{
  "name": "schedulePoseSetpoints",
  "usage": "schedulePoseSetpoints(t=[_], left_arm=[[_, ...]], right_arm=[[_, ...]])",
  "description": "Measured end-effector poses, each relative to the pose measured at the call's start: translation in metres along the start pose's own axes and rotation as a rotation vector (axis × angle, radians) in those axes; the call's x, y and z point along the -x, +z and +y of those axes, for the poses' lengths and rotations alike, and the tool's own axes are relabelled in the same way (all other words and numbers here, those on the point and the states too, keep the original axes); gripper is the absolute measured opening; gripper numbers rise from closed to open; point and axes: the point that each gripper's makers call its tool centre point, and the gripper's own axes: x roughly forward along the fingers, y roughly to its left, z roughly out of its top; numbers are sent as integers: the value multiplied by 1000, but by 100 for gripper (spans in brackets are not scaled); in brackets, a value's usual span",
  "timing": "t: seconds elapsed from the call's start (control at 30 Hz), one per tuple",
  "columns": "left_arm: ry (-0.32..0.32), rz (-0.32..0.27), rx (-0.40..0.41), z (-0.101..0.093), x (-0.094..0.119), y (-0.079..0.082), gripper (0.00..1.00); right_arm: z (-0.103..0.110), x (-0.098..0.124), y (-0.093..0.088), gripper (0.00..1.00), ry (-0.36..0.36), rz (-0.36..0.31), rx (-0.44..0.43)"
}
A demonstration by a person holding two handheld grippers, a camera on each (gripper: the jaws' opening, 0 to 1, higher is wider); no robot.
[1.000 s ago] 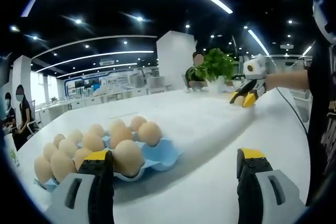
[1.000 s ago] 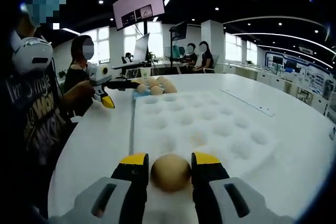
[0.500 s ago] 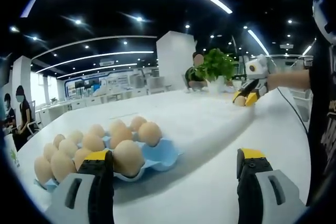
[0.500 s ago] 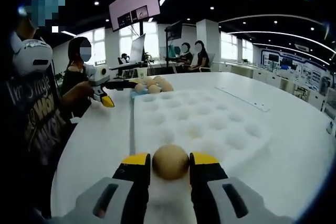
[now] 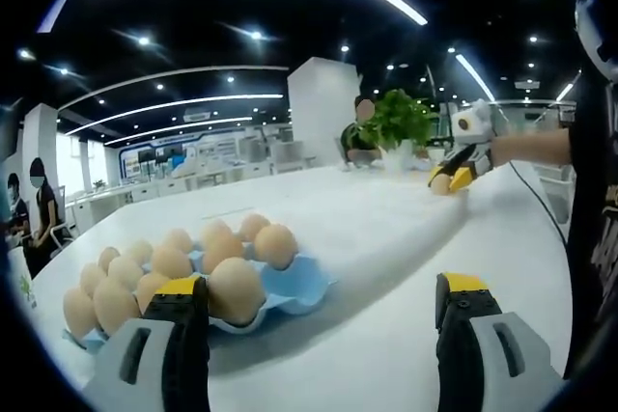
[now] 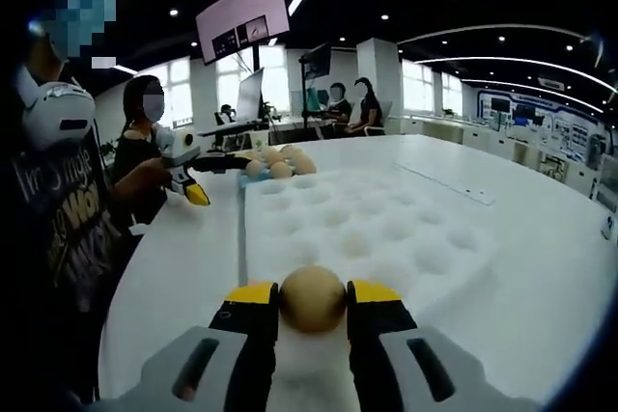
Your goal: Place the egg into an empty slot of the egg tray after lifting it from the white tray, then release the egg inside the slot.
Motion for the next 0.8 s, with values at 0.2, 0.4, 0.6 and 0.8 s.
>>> schedulePoseSetpoints(t=[0.2,0.4,0.6,0.8], left_arm=[[-1,-4,1,-2,1,1,100],[-2,-8,0,-3,2,2,100],[-5,-7,-1,-3,2,2,100],[-2,-8,0,-1,1,2,100]], right_arm=[[0,1,8,29,-6,-9,10],[-1,1,13,29,-11,-19,2],[-2,1,20,29,-19,-33,3],[-6,-2,26,29,-23,-45,5]])
